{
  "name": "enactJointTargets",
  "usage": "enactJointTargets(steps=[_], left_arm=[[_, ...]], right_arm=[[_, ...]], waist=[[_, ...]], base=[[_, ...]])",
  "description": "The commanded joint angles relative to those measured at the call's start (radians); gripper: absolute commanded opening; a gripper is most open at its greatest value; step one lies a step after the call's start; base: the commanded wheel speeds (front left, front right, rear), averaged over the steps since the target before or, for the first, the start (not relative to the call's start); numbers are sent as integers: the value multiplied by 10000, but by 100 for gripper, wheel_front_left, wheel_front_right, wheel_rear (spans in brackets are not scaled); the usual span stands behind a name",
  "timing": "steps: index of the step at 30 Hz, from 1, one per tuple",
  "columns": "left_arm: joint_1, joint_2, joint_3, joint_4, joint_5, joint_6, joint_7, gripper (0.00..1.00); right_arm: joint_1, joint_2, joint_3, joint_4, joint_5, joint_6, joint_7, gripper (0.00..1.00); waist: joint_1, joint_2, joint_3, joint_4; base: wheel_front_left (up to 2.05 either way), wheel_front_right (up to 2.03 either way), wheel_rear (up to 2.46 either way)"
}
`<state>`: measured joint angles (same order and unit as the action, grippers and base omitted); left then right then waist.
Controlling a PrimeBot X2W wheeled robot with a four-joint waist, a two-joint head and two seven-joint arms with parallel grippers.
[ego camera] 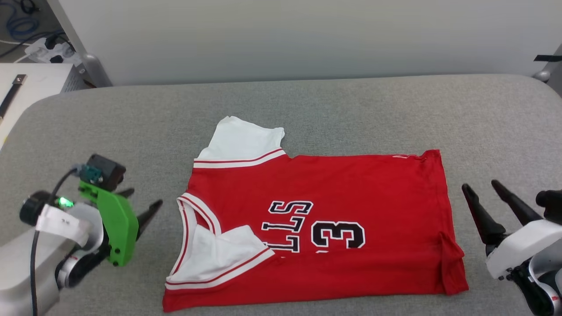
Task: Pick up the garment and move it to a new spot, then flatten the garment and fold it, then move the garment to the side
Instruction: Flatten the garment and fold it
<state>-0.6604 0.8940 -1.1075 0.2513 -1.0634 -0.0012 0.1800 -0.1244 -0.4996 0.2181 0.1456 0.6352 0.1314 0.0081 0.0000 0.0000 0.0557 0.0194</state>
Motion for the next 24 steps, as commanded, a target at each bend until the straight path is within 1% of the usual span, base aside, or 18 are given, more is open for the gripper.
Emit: enactJointTargets(steps=[1, 3, 5, 9, 12, 14, 18, 20, 22, 24], left_arm=[[-394, -143, 184, 120, 263, 124, -271, 100], [-888, -376, 370, 383, 529, 238, -531, 100], [-1389, -627, 494, 754, 683, 270, -553, 100], [-2556, -1117, 752, 1531, 757, 85, -275, 100], [-3432, -1425, 864, 2112, 671, -170, 274, 100], [-4016, -1636, 887, 2520, 562, -347, 844, 100], [-5082, -1983, 805, 3238, 60, -686, 2722, 100], [-5565, -2090, 753, 3508, -162, -745, 3690, 100], [-6033, -2183, 718, 3727, -268, -748, 4431, 100], [-6431, -2273, 727, 3926, -306, -705, 4866, 100]], right_arm=[[78, 269, -252, -327, -493, -7, -293, 100], [68, 641, -695, -786, -1120, -7, -648, 100], [67, 1053, -971, -1290, -1522, -7, -805, 100], [5, 1555, -1094, -2314, -2143, -7, -918, 100], [-119, 1738, -1047, -2918, -2426, -7, -967, 100], [-224, 1820, -999, -3207, -2500, -7, -981, 100], [-501, 1858, -876, -3618, -2582, -7, -1024, 100], [-650, 1856, -826, -3722, -2580, -7, -1053, 100], [-801, 1838, -767, -3761, -2565, -7, -1088, 100], [-955, 1831, -712, -3776, -2539, -7, -1152, 100]], waist=[[0, 0, 309, -202], [0, 0, 600, -316], [0, 0, 936, -478], [0, 0, 1676, -845], [0, 0, 2253, -1134], [0, 0, 2608, -1301], [0, 0, 3373, -1663], [0, 0, 3734, -1819], [0, 0, 4055, -1950], [0, 0, 4350, -2081]], base=[[0, 0, 0], [0, 0, 0], [0, 0, 0], [0, 0, 0], [0, 0, 0], [0, 0, 0], [0, 0, 0], [0, 0, 0], [0, 0, 0], [0, 0, 0]])
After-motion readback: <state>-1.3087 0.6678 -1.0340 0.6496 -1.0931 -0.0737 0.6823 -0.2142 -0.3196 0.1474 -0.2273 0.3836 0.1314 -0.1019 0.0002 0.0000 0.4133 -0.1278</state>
